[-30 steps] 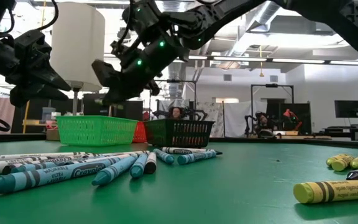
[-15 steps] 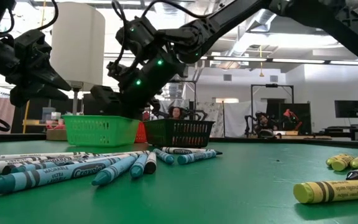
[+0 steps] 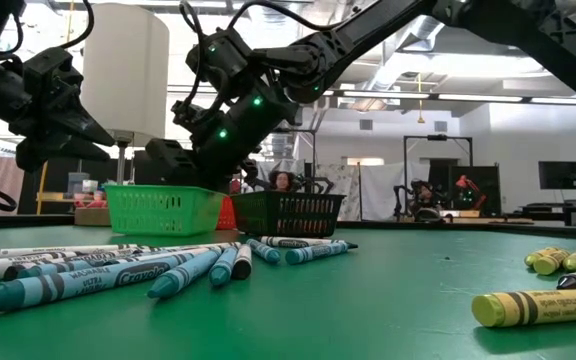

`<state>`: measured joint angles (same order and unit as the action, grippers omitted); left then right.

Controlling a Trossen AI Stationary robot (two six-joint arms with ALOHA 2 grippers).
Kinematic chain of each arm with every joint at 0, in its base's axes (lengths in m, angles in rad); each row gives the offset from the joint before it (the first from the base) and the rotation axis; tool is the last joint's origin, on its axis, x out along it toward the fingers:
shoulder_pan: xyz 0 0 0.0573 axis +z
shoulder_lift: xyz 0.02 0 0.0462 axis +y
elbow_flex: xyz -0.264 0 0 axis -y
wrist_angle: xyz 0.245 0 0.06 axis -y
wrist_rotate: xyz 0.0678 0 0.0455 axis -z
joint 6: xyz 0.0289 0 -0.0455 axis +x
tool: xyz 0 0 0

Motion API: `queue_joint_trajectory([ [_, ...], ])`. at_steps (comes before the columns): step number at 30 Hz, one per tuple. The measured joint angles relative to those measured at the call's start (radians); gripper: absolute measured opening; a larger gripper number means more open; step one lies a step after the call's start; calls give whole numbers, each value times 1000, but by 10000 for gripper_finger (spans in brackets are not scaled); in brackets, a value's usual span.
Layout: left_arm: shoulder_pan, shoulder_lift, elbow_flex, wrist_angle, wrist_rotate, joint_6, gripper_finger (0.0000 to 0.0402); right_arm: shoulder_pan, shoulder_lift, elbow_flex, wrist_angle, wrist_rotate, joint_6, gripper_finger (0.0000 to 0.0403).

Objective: Sort crayons
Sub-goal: Put the yellow crayon into the green bin

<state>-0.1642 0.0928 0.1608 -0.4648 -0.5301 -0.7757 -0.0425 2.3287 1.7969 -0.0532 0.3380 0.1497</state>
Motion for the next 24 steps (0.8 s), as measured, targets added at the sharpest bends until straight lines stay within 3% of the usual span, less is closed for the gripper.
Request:
queue_joint_trajectory([
  [24,0,0,0,0,0,0,137,-1,-12,0,9,-1,-54,71],
])
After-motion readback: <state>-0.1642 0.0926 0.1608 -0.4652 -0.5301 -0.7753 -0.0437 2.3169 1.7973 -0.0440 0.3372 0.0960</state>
